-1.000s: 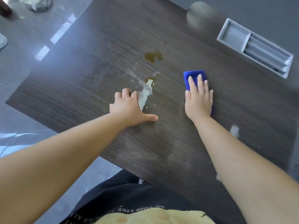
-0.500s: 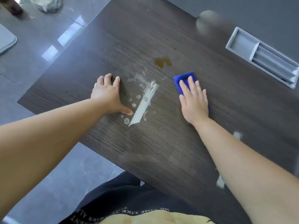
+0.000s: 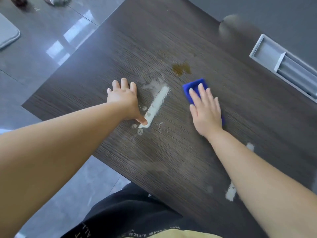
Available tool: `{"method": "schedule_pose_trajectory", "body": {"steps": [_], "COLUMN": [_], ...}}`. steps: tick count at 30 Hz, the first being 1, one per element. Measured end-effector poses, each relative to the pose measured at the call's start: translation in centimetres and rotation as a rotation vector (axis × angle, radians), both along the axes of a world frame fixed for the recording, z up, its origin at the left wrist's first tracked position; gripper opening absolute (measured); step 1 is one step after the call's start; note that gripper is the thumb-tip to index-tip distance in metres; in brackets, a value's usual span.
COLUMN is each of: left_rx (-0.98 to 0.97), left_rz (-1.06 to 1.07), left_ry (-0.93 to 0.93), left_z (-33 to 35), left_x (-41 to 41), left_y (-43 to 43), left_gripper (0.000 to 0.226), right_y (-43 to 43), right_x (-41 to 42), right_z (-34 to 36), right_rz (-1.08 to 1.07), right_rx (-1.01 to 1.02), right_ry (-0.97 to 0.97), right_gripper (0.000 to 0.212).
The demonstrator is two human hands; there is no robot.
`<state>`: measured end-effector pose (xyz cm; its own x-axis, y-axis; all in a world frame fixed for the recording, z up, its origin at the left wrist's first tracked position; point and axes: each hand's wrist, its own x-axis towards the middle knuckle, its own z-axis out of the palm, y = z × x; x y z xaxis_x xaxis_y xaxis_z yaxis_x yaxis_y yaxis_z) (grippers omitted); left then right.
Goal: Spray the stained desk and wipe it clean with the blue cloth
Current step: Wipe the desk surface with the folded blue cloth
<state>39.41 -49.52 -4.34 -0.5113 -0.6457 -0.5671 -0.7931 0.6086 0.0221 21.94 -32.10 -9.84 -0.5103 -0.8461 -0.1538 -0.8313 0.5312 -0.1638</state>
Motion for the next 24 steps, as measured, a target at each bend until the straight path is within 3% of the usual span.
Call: {"method": "schedule_pose_trajectory", "body": {"steps": [2,4,9,11,13,15,17,19,21,24], "left_rx": [0.007,0.009,0.002,0.007,0.024,0.032,0.028,0.023,0.024,0.028], "left_rz": [0.004,-0.001,-0.019,-0.024,-0.014,-0.001,0.0,0.004,0.005,-0.008], "left_ry": [-0.007,-0.006,-0.004,-0.01,-0.022,-0.028,-0.028,-0.026,-0.019,-0.021], "left_z": [0.1,0.0,-0.1,-0.1,-0.1,-0.1,0.0,-0.1,-0.2,-0.4], "left_x": [0.0,0.1,0.3,0.3,0.3,0.2,0.2,0.3,0.3,0.4], "left_y": [0.1,0.1,0.0,-0.1,0.0,0.0,0.0,0.0,0.0,0.0], "left_gripper": [0.122,0.122,0.126,0.128,0.13,0.131,0.13,0.128,0.128,0.132], "right_y": [-2.9,-4.3,1.2,2.7,2.2,-0.7,-4.5,-7.1,-6.9,-2.7], "right_x": [1.0,3.0,3.0,-0.4,-3.7,-5.3,-4.8,-2.5,0.0,0.6], "right_z": [0.1,0.1,-0.2,-0.2,0.0,0.3,0.2,0.3,-0.2,0.1], "right_rz": [-0.264,-0.302,0.414,0.504,0.351,0.036,-0.287,-0.439,-0.263,0.282], "right_rx": [-0.014,-0.027,-0.058,-0.064,-0.051,-0.033,-0.03,-0.031,-0.045,-0.048], "right_ry": [0.001,-0.005,-0.039,-0.049,-0.027,-0.003,0.014,-0.003,0.011,-0.063], "right_gripper": [0.052,0.053,0.048,0.045,0.047,0.049,0.051,0.053,0.053,0.049]}}
